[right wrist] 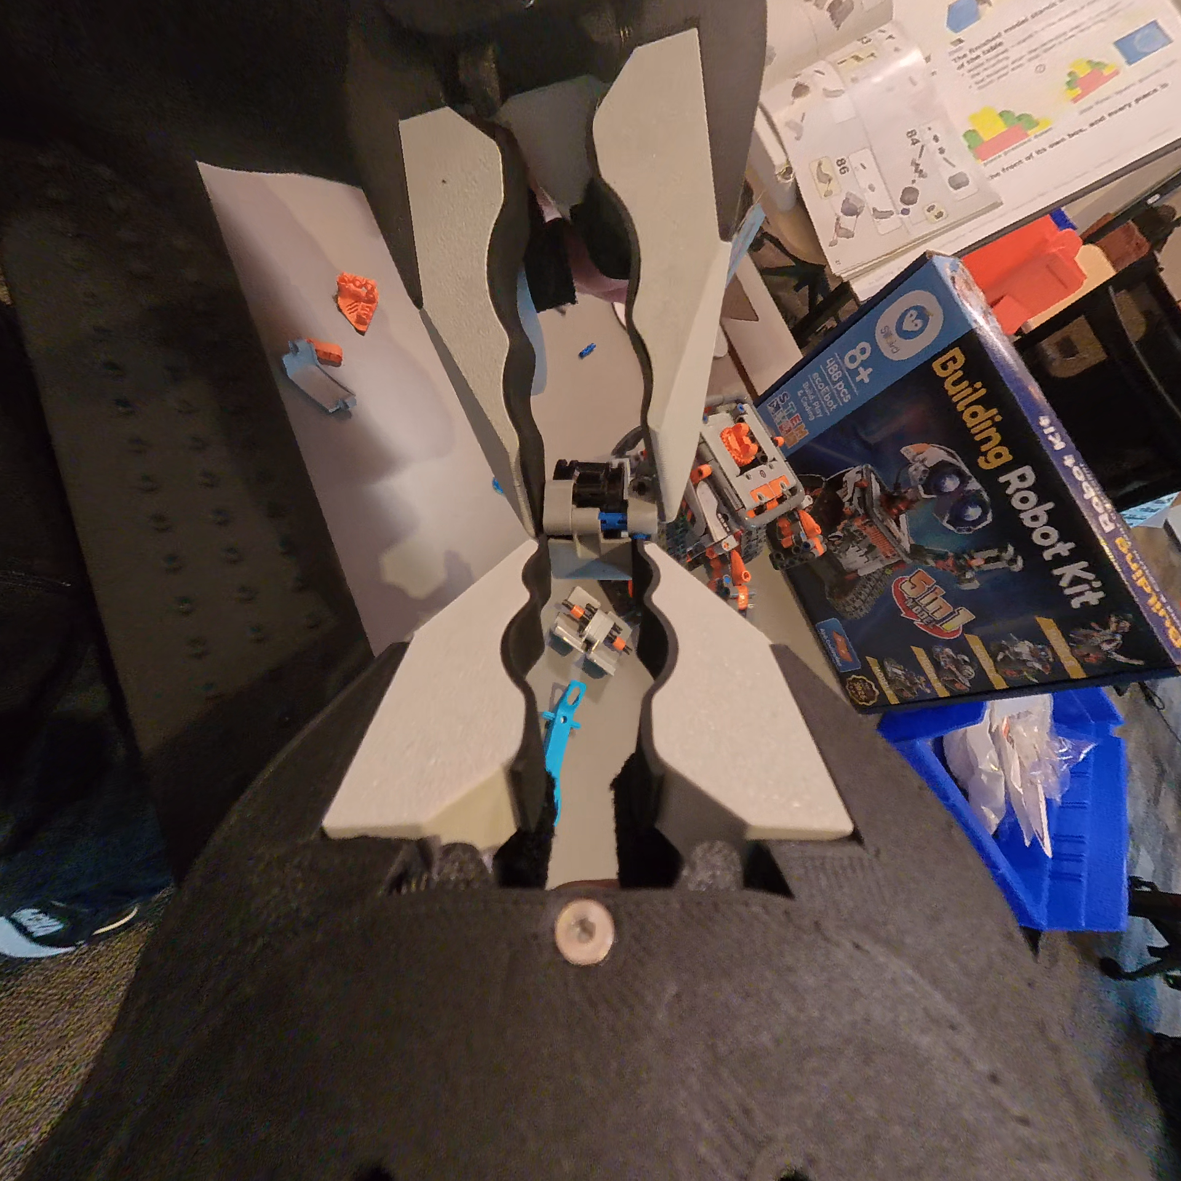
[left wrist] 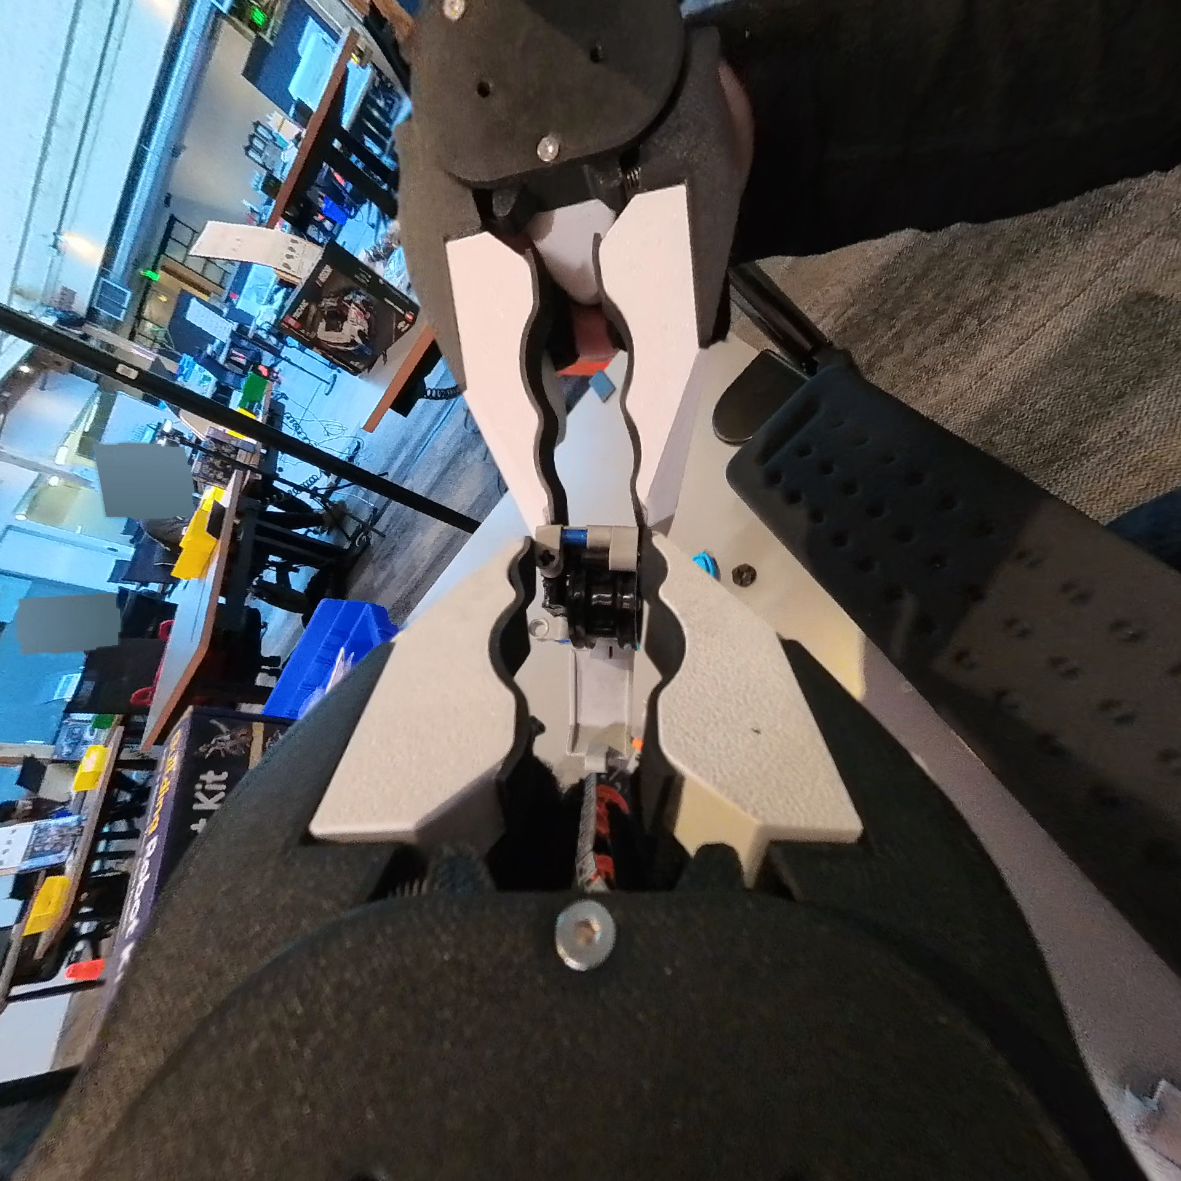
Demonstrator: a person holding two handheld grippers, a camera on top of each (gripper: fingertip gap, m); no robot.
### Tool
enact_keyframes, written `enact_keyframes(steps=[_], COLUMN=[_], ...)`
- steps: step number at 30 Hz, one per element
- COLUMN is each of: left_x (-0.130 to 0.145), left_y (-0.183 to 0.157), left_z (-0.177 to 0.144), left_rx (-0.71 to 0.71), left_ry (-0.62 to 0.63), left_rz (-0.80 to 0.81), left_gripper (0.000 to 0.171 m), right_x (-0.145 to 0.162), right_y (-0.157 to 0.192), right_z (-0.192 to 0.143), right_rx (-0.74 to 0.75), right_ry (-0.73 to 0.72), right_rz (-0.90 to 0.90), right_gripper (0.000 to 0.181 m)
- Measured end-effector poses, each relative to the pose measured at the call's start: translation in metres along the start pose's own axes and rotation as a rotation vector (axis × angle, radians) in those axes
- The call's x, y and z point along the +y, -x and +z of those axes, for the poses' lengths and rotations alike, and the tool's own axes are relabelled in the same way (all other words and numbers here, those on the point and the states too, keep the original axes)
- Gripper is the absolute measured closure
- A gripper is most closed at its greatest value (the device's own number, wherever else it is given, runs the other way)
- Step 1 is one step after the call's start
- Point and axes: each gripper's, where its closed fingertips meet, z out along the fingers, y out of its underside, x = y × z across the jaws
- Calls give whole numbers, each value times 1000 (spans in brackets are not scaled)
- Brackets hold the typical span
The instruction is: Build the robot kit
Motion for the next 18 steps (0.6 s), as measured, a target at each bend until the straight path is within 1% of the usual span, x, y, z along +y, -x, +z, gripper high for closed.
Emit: enact_keyframes(steps=[5, 9, 13, 18], left_x=[5, 4, 9, 12], left_y=[-5, -5, -13, -18], left_z=[3, 4, 7, 12], left_rx=[9, 26, 53, 66], left_ry=[35, 6, 39, 33], left_rz=[24, -13, 6, -5], left_gripper=[143, 142, 143, 144], right_x=[6, 7, 13, 20], right_y=[4, 5, 11, 17], right_z=[4, 4, 8, 10], right_rx=[-28, -47, -102, -170], right_ry=[41, 61, 100, 114], right_rz=[-4, -6, -14, -5], right_gripper=[159, 159, 159, 160])
